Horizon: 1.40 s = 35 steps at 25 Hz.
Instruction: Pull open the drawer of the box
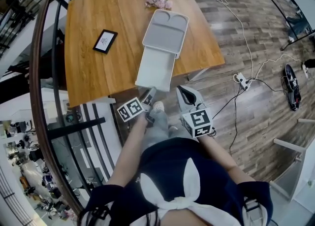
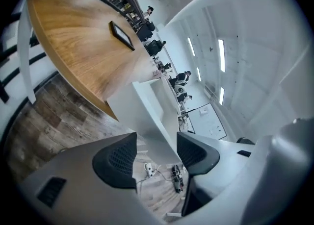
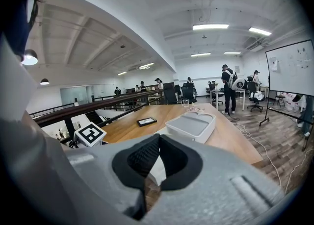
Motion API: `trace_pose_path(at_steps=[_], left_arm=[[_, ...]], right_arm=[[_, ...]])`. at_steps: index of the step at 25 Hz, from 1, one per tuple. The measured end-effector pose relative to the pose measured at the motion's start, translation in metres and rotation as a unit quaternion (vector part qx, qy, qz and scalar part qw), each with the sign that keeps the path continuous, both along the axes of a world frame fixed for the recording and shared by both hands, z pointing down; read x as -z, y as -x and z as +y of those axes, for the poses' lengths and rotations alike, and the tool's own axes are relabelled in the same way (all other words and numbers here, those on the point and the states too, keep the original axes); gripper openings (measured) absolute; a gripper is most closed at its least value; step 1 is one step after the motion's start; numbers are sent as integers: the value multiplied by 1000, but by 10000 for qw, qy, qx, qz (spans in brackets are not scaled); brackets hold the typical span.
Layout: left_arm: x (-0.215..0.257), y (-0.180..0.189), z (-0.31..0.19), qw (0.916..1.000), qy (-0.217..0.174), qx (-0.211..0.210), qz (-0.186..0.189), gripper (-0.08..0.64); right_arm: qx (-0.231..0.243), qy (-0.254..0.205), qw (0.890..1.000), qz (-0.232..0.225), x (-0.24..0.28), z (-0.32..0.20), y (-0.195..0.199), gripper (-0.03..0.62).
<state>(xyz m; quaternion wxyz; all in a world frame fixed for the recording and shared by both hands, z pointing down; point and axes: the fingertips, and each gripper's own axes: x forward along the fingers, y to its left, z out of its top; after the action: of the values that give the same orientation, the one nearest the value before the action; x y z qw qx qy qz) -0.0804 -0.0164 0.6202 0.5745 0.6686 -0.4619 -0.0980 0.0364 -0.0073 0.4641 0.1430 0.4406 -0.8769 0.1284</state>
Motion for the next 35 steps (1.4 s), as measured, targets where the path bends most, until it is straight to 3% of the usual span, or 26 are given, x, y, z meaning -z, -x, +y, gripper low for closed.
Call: trace_pose_path(at_steps=[4, 7, 12, 22, 27, 31, 35], left_arm=[[17, 9, 2, 9940, -334, -169, -1024, 250], [37, 7, 2, 9847, -743, -369, -1531, 249], [72, -9, 5, 9605, -1428, -847, -2235, 249], [128, -45, 6, 9084, -2449, -1321, -3121, 228], [150, -50, 9, 8833, -2855, -1239, -3506, 100], [157, -57, 15, 8729, -3011, -1327, -3603, 39], [165, -69, 20, 8699, -3102, -1457, -3546, 18]], right_arm=[[4, -30, 10000, -37, 2, 2, 0, -2], [-17, -59, 10000, -71, 3, 4, -3, -2], [-109, -96, 9998, -110, 5, 6, -11, -2], [-120, -247, 9993, -260, 17, 6, -16, -2], [-47, -273, 9991, -335, 21, 10, -16, -2], [31, -325, 9988, -370, 25, 15, -14, -3], [48, -345, 9987, -366, 31, 16, -15, -3]])
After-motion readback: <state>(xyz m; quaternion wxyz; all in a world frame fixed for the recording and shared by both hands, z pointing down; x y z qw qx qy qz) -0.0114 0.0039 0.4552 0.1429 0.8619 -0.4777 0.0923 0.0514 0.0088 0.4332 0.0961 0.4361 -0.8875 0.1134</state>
